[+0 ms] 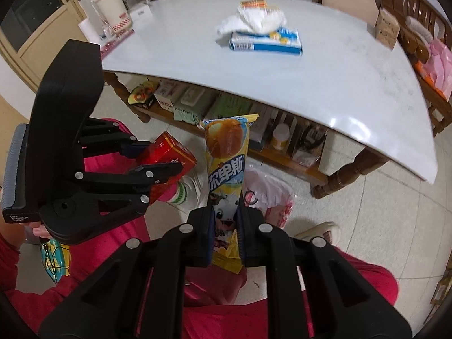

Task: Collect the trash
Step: 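Carry the wrapper and red box down toward the white plastic bag with both grippers, then open both grippers to drop the wrapper and red box into the bag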

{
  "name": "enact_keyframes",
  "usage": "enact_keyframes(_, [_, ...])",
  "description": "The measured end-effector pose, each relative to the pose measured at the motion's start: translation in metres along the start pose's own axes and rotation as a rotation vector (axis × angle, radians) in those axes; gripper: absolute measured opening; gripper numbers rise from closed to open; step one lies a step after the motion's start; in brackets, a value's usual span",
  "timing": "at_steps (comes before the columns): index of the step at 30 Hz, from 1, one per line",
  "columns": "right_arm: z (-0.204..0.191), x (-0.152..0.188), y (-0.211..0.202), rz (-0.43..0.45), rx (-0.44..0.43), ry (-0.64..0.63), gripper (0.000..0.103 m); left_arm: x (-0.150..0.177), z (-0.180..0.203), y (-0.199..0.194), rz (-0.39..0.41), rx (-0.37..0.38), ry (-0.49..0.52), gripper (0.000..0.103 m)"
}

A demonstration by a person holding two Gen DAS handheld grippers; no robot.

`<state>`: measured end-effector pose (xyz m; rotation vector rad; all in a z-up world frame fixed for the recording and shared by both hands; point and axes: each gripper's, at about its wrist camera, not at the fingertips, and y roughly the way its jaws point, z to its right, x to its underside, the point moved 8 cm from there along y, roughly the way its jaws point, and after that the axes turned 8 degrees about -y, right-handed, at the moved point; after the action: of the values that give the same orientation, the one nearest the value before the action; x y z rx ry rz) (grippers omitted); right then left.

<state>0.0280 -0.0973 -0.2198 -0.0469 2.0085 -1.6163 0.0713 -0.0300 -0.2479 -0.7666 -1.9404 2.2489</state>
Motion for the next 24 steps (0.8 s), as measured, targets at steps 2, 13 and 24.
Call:
enact_keyframes(2, [0.002,0.003,0.011,-0.016,-0.003,0.011,0.013,0.003,-0.001,0.014,-0.025,0.011,-0.013,0.022])
enact_keyframes(13, [0.024,0.033,0.096,-0.127,-0.030,0.104,0.013,0.015,-0.005,0.100,-0.187,0.042,-0.076,0.022])
enact_keyframes(24, [0.046,0.064,0.172,-0.238,-0.085,0.231,0.013,0.019,-0.007,0.177,-0.335,0.057,-0.140,0.022])
